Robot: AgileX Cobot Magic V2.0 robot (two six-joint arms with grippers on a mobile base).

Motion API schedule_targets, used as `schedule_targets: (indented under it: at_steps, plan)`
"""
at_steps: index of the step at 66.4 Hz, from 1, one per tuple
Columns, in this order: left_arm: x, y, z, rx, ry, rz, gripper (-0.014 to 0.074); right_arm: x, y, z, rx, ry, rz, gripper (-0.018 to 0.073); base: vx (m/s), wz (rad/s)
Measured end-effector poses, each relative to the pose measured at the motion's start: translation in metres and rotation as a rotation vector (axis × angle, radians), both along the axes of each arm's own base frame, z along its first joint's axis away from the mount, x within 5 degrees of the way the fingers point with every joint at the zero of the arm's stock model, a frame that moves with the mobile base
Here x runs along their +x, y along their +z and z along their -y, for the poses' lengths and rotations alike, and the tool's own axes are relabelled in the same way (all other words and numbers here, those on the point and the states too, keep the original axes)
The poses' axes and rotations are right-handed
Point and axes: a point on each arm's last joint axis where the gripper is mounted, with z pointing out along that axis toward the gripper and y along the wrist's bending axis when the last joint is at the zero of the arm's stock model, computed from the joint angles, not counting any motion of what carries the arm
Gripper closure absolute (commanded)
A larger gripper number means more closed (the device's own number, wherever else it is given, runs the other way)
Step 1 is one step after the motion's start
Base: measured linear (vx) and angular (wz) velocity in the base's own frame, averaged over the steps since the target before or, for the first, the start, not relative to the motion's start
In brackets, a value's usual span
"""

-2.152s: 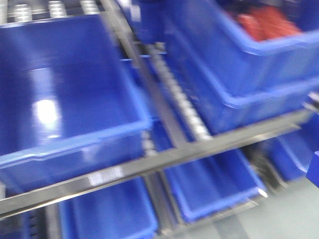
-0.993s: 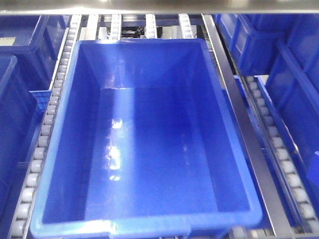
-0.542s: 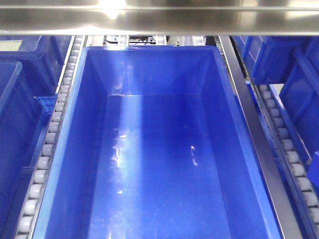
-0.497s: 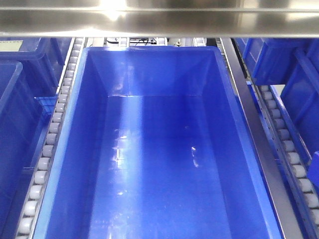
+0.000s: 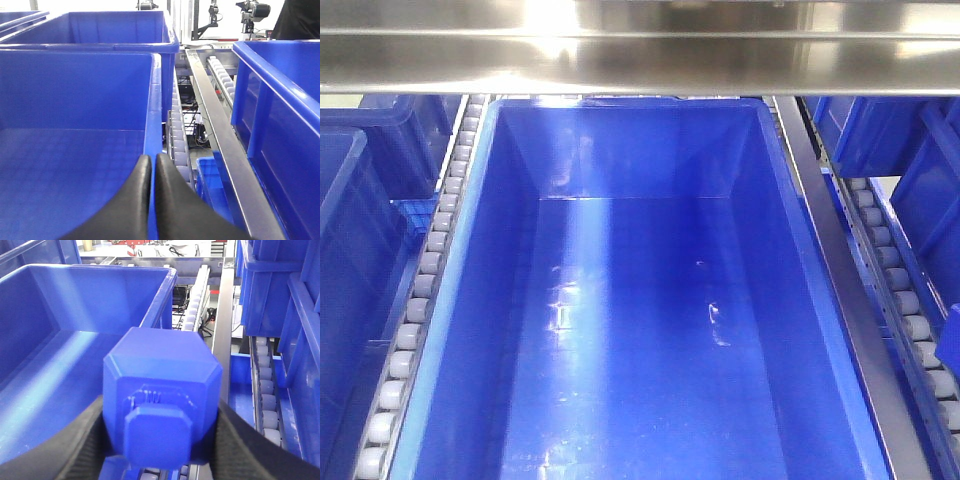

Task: Pour parts from conveyor to right shelf
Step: 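Turn the base to face an empty blue bin on the shelf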

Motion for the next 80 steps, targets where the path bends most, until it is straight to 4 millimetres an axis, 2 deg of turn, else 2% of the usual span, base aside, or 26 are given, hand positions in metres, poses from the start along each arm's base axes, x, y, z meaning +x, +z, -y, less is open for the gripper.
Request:
schedule_targets:
  at_steps: [66,80]
  plan:
    - [0.0,0.0,0.0,0.0,0.0,0.0,0.0603,0.0,0.003,-0.001,0.009,0.006,0.03,0.0564,0.0,0.0]
    - [0.0,0.0,0.0,0.0,0.0,0.0,0.0603,0.014,0.007,-0.007,-0.006,0.022,0.023,0.0561,0.0,0.0]
